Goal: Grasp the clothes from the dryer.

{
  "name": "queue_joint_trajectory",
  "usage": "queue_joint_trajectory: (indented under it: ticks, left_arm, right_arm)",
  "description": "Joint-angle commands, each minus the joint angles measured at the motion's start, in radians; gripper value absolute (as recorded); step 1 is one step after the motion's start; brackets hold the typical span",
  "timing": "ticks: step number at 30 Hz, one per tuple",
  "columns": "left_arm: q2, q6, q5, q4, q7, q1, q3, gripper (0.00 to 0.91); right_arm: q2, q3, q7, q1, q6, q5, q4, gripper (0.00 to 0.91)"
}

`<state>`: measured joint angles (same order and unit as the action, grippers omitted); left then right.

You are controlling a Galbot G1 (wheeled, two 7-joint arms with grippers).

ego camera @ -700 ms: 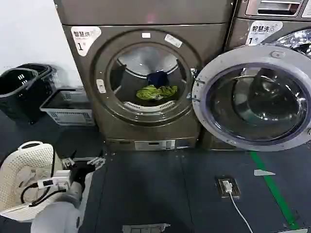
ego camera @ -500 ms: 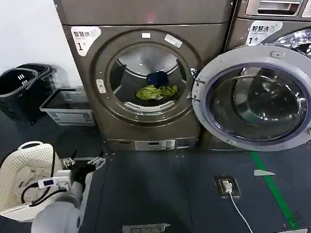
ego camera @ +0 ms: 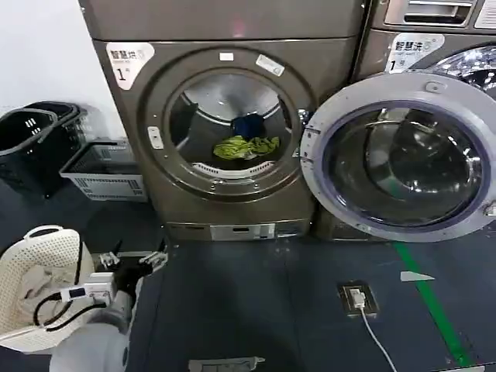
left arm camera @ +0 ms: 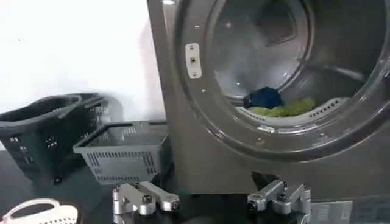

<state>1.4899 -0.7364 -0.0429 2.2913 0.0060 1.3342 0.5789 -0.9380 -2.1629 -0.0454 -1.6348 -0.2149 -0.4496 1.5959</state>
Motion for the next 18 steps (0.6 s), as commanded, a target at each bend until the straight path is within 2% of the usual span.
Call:
queue_joint_trajectory:
  ticks: [1,18]
  left_arm:
    - [-0.001,-0.049,0.0,-0.003,0.0,-0.003,-0.003,0.907]
    - [0.004,-0.049,0.0,-0.01,0.006,-0.007,-0.017,0.907]
  right_arm:
    - [0.004,-0.003,-0.003,0.0,0.007,-0.001,-0.007,0.907]
    - [-0.007,-0.015,0.001,-0.009,0.017,-0.006,-0.013,0.907]
